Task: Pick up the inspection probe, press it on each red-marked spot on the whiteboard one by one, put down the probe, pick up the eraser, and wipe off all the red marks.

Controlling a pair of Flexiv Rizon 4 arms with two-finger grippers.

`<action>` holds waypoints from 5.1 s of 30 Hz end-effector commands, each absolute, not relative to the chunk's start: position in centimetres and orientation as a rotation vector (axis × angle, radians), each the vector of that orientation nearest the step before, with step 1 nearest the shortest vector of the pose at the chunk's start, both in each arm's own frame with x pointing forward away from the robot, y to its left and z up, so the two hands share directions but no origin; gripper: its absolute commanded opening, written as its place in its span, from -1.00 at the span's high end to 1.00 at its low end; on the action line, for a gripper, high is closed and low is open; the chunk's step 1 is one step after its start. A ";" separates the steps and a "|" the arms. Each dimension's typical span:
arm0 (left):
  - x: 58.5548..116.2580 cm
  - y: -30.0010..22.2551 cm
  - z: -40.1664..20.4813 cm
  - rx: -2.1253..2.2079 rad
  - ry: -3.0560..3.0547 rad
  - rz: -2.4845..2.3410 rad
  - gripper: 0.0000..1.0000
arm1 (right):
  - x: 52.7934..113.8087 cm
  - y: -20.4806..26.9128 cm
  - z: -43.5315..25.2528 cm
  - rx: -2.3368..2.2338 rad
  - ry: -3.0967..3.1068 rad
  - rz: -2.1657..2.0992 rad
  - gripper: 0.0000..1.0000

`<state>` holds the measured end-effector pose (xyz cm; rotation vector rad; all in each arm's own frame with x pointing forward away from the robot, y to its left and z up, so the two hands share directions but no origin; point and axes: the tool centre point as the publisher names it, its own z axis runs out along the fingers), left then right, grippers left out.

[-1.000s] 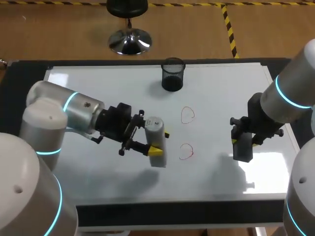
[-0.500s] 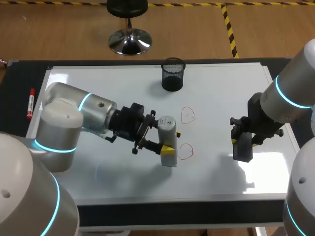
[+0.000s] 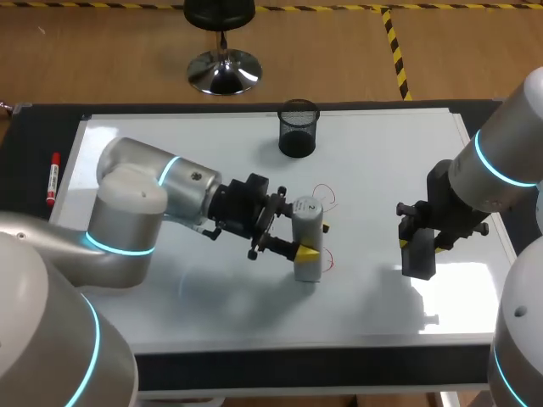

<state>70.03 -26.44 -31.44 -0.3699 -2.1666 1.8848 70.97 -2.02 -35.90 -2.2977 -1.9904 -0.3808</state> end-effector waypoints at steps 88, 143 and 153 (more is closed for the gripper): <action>73.3 -29.8 -34.4 -0.345 -2.148 1.857 1.00 | 70.9 -2.1 -35.9 -2.295 -1.991 -0.386 1.00; 73.2 -31.0 -28.9 -0.386 -2.157 1.886 1.00 | 70.9 -2.1 -35.9 -2.295 -1.991 -0.386 1.00; 73.7 -29.4 -27.7 -0.354 -2.173 1.879 1.00 | 70.9 -2.1 -35.9 -2.295 -1.991 -0.386 1.00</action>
